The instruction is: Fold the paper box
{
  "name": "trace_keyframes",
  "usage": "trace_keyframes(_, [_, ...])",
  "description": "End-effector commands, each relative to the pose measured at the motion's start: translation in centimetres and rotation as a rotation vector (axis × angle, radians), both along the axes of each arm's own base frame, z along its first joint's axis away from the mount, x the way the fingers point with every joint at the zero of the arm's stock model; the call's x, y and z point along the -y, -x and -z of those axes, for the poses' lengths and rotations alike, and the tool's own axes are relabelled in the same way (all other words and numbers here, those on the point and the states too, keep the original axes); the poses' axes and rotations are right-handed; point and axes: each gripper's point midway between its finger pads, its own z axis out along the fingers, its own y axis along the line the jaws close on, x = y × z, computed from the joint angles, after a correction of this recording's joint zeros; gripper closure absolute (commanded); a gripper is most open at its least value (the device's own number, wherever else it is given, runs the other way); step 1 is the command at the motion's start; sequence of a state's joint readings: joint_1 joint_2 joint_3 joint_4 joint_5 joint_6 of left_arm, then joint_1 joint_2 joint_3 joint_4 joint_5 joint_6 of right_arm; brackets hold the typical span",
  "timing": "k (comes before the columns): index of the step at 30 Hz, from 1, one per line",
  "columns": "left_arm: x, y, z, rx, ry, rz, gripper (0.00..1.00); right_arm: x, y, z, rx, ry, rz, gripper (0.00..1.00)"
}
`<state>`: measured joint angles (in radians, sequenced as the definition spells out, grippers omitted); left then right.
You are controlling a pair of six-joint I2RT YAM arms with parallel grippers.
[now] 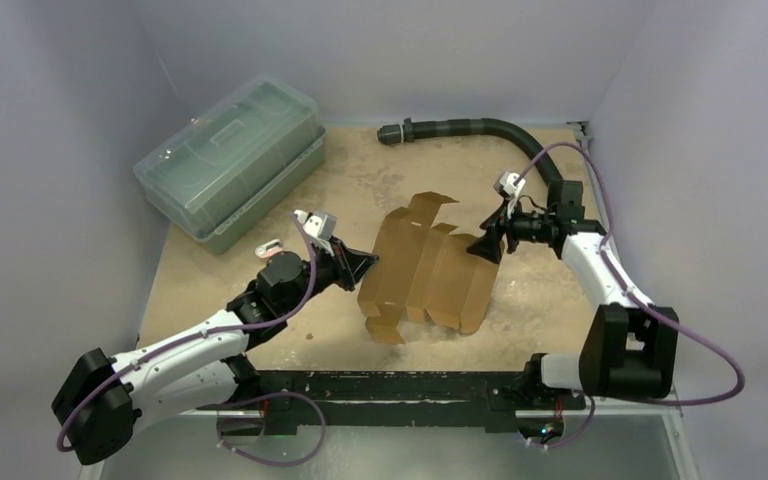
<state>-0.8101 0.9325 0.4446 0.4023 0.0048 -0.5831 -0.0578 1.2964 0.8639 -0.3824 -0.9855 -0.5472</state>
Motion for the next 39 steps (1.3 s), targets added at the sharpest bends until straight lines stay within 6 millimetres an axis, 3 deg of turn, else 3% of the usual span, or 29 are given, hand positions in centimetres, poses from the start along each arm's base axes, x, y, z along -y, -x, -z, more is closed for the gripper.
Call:
trace_keyframes(1, [0.4, 0.8, -2.3, 0.086, 0.038, 0.058, 1.00, 0.4, 0.4, 1.5, 0.009, 0.091, -0.100, 0.23])
trace_keyframes(5, [0.6, 1.0, -2.4, 0.094, 0.037, 0.080, 1.00, 0.1, 0.7, 1.2, 0.061, 0.101, -0.124, 0.29])
trace_keyframes(8, [0.7, 1.1, -2.3, 0.094, 0.033, 0.083, 1.00, -0.1, 0.9, 0.5, 0.106, 0.098, -0.137, 0.39])
trace_keyframes(11, [0.6, 1.1, -2.4, 0.097, 0.034, 0.085, 1.00, -0.3, 1.2, -0.1, 0.141, 0.097, -0.162, 0.57])
trace_keyframes(16, [0.5, 1.1, -2.3, 0.098, 0.031, 0.083, 1.00, -0.4, 1.8, -1.4, 0.209, 0.109, -0.198, 0.96])
trace_keyframes(17, [0.4, 1.1, -2.3, 0.097, 0.028, 0.078, 1.00, -0.5, 2.0, -1.8, 0.232, 0.113, -0.207, 1.00])
trace_keyframes(21, [0.1, 0.6, -1.5, 0.064, -0.016, 0.046, 0.99, -0.6, 3.2, -3.2, 0.308, 0.128, -0.240, 1.00])
trace_keyframes(26, [-0.1, -0.3, -1.7, 0.044, -0.148, 0.029, 0.51, 0.0, 3.8, -3.8, 0.302, 0.179, -0.240, 1.00])
trace_keyframes(29, [-0.7, -1.5, -3.4, 0.077, -0.241, -0.007, 0.24, 0.2, 3.9, -4.2, 0.281, 0.195, -0.249, 1.00])
trace_keyframes(33, [-0.4, -2.5, -7.2, 0.154, -0.314, 0.009, 0.07, 0.2, 4.0, -4.1, 0.262, 0.194, -0.250, 1.00])
trace_keyframes(36, [1.2, -2.9, -9.7, 0.234, -0.349, 0.096, 0.05, 0.0, 4.2, -4.4, 0.264, 0.182, -0.260, 1.00])
trace_keyframes(39, [2.4, -4.0, -10.4, 0.285, -0.408, 0.181, 0.05, -0.2, 4.5, -4.6, 0.270, 0.175, -0.272, 1.00])
